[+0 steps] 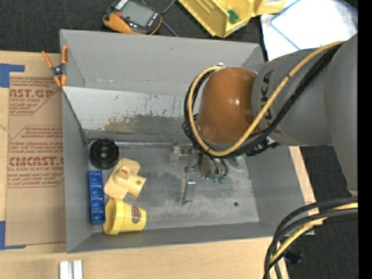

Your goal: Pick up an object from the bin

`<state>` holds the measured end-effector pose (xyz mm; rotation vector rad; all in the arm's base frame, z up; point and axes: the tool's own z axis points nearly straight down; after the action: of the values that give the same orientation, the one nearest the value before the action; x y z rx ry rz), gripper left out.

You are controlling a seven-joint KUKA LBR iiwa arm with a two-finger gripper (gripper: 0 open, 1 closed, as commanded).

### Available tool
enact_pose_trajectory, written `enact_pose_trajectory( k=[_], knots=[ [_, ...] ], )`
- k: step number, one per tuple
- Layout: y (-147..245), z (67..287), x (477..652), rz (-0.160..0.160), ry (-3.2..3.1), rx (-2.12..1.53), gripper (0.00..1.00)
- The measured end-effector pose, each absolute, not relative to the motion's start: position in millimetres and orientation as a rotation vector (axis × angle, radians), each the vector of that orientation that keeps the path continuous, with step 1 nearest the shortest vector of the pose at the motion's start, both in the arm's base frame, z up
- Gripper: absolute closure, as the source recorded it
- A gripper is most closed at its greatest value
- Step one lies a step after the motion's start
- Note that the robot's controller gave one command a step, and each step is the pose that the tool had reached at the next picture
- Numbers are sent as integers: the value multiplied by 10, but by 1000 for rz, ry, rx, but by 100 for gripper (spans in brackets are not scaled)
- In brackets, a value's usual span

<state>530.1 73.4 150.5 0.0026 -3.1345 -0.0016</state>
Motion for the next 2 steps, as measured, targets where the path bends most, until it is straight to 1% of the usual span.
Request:
enact_pose_trajectory(
  k=[1,2],
  knots=[
    [730,1551,5320,-2,-3142,0,0],
    [1588,696,5013,-5,-3133,196,0]
  ],
)
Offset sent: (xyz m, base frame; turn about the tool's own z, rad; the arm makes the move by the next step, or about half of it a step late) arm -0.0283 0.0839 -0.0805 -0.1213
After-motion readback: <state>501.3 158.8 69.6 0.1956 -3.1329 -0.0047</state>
